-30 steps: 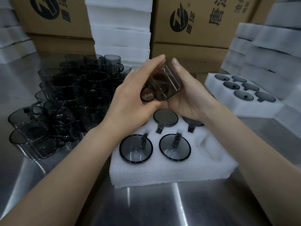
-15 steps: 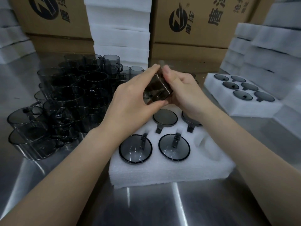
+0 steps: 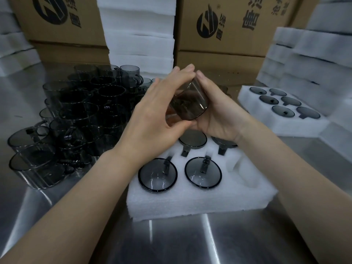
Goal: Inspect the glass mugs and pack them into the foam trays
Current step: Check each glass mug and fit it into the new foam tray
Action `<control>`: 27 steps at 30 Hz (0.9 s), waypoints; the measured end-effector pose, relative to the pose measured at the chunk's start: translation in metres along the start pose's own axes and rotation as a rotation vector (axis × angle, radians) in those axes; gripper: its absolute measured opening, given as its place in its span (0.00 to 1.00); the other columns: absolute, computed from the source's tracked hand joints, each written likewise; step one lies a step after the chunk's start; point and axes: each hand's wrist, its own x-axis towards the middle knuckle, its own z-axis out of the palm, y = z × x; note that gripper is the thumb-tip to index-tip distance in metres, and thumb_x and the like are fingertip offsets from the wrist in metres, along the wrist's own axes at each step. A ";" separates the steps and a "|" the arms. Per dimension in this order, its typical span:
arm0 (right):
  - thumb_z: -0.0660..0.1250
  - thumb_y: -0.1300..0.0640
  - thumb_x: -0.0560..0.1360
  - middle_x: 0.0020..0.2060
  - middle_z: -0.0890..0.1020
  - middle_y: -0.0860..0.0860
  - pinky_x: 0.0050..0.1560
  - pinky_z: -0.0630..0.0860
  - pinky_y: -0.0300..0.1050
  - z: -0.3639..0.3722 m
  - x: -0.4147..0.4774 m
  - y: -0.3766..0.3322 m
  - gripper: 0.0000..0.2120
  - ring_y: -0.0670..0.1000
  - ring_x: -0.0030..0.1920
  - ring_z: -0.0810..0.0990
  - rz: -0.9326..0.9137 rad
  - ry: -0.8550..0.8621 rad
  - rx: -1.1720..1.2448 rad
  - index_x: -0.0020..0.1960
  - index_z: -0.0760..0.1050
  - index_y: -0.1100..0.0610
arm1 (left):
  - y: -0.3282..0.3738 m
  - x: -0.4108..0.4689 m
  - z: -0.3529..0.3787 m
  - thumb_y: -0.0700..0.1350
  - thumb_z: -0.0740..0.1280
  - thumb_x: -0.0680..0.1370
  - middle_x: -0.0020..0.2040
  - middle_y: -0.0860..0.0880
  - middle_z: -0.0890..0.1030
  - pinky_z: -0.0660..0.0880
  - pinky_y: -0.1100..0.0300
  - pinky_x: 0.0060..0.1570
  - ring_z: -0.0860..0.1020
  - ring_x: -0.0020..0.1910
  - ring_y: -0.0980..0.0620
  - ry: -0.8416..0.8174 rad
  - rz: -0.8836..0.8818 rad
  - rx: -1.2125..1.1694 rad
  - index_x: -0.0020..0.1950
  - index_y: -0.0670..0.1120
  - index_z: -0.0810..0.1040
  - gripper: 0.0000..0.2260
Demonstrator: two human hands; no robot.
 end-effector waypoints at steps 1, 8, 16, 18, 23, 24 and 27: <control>0.53 0.44 0.82 0.64 0.77 0.61 0.57 0.78 0.55 0.000 -0.001 0.000 0.26 0.60 0.62 0.79 -0.025 0.005 -0.018 0.74 0.65 0.58 | -0.001 0.000 0.000 0.39 0.77 0.70 0.74 0.45 0.68 0.64 0.44 0.72 0.64 0.75 0.47 -0.007 -0.002 0.021 0.73 0.43 0.65 0.35; 0.65 0.64 0.74 0.56 0.81 0.57 0.62 0.75 0.58 0.001 0.000 0.004 0.20 0.55 0.57 0.81 -0.185 0.035 -0.075 0.66 0.70 0.62 | -0.005 0.002 0.002 0.54 0.75 0.71 0.79 0.48 0.57 0.54 0.69 0.73 0.56 0.77 0.56 -0.090 -0.158 0.110 0.79 0.44 0.55 0.44; 0.67 0.63 0.73 0.45 0.83 0.54 0.56 0.72 0.66 -0.001 0.000 0.004 0.12 0.52 0.46 0.83 -0.233 0.116 -0.075 0.56 0.72 0.58 | -0.006 0.002 0.003 0.48 0.74 0.73 0.79 0.46 0.56 0.52 0.66 0.74 0.53 0.78 0.53 -0.115 -0.160 0.059 0.79 0.43 0.54 0.42; 0.68 0.62 0.74 0.42 0.83 0.53 0.47 0.78 0.58 -0.002 -0.001 0.004 0.09 0.52 0.43 0.83 -0.241 0.126 -0.067 0.53 0.72 0.58 | -0.007 0.002 0.003 0.47 0.75 0.72 0.79 0.46 0.55 0.52 0.63 0.75 0.52 0.78 0.53 -0.137 -0.132 0.055 0.79 0.44 0.54 0.42; 0.69 0.60 0.71 0.35 0.82 0.51 0.33 0.80 0.46 -0.005 0.000 0.003 0.06 0.49 0.35 0.82 -0.267 0.181 -0.038 0.43 0.72 0.57 | -0.009 0.001 0.003 0.45 0.76 0.71 0.80 0.47 0.53 0.48 0.67 0.75 0.49 0.78 0.55 -0.224 -0.065 0.037 0.79 0.43 0.54 0.43; 0.69 0.60 0.71 0.34 0.82 0.51 0.33 0.80 0.45 -0.005 0.000 0.004 0.06 0.48 0.34 0.82 -0.272 0.193 -0.045 0.42 0.71 0.57 | -0.009 0.001 0.003 0.45 0.76 0.71 0.80 0.47 0.53 0.48 0.68 0.74 0.49 0.78 0.56 -0.228 -0.064 0.029 0.79 0.43 0.53 0.44; 0.68 0.62 0.75 0.33 0.82 0.50 0.31 0.79 0.44 -0.005 0.002 0.005 0.06 0.48 0.33 0.81 -0.285 0.224 -0.062 0.42 0.71 0.57 | -0.010 0.001 0.003 0.45 0.75 0.72 0.80 0.49 0.52 0.48 0.69 0.73 0.48 0.77 0.59 -0.229 -0.076 0.008 0.79 0.44 0.50 0.44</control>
